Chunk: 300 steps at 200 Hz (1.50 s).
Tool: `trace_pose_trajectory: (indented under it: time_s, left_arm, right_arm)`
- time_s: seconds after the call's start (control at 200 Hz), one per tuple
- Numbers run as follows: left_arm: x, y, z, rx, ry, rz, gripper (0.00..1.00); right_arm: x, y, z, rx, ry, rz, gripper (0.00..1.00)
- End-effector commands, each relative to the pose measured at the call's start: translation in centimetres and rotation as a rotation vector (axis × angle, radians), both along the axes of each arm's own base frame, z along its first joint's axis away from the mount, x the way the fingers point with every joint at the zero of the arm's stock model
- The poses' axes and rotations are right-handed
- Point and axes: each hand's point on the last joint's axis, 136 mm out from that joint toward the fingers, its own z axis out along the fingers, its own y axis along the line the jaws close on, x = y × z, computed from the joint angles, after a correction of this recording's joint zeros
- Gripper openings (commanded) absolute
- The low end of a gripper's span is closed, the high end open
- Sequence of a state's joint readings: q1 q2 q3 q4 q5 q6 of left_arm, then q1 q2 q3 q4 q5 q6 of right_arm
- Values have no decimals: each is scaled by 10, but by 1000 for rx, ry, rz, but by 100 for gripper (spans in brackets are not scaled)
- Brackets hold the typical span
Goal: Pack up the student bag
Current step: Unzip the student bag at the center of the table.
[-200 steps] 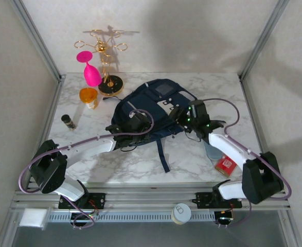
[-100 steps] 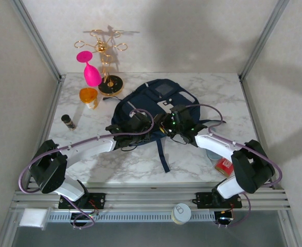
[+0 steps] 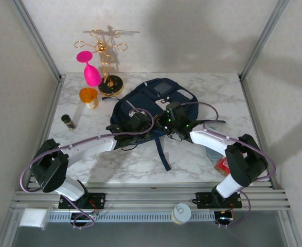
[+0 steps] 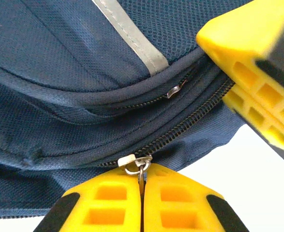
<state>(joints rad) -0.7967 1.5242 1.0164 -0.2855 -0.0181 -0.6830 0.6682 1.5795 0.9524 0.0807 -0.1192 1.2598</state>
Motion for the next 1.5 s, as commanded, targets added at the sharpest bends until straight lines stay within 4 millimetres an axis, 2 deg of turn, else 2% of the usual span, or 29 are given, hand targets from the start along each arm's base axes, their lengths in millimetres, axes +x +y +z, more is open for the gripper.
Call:
trace_pose_trajectory:
  time_s: [0.0, 0.17, 0.3, 0.436, 0.526, 0.571, 0.626, 0.701, 0.766, 0.821, 0.881, 0.986, 1.106, 1.141, 1.302, 1.367, 1.422, 1.497]
  left_arm:
    - [3, 4, 23, 9, -60, 5, 0]
    - [-12, 49, 13, 96, -36, 71, 0]
    - [-21, 81, 4, 133, -22, 106, 0]
    - [-25, 95, -6, 128, 3, 100, 0]
    - [-21, 88, -5, 94, -13, 83, 0]
    - [-19, 76, -1, 38, -17, 58, 0]
    - [-18, 63, 3, -20, -17, 35, 0]
    - [-15, 57, 4, -37, -24, 34, 0]
    - [-13, 58, 3, -35, -30, 44, 0]
    - [-12, 56, 4, -48, -35, 47, 0]
    - [-11, 52, 5, -72, -37, 44, 0]
    - [-10, 49, 6, -82, -48, 38, 0]
    - [-9, 47, 6, -86, -49, 33, 0]
    - [-9, 46, 6, -92, -52, 28, 0]
    - [-8, 45, 8, -97, -57, 30, 0]
    - [-8, 44, 10, -107, -60, 27, 0]
    - [-8, 44, 10, -106, -61, 28, 0]
    - [-8, 44, 10, -108, -61, 29, 0]
  right_arm:
    - [4, 3, 11, -75, -110, 89, 0]
    - [-16, -19, 26, -41, -167, 243, 0]
    - [-17, -51, 37, -1, -193, 337, 0]
    - [-11, -70, 43, -38, -192, 412, 0]
    - [-2, -80, 46, -61, -200, 350, 0]
    - [-2, -77, 47, -51, -198, 329, 8]
    - [-3, -75, 46, -51, -166, 293, 26]
    - [-8, -70, 47, -50, -149, 233, 45]
    - [-16, -62, 47, -26, -132, 186, 56]
    - [-24, -55, 49, 7, -118, 164, 62]
    - [-30, -50, 48, 12, -89, 135, 65]
    - [-41, -26, 48, 31, -77, 143, 68]
    - [-47, -11, 37, 13, -33, 109, 70]
    - [-53, -2, 35, 16, -27, 117, 71]
    - [-51, 17, 34, 24, -41, 84, 72]
    - [-46, 26, 39, 52, -48, 91, 69]
    - [-42, 32, 51, 54, -78, 98, 67]
    - [-39, 31, 66, 12, -129, 76, 67]
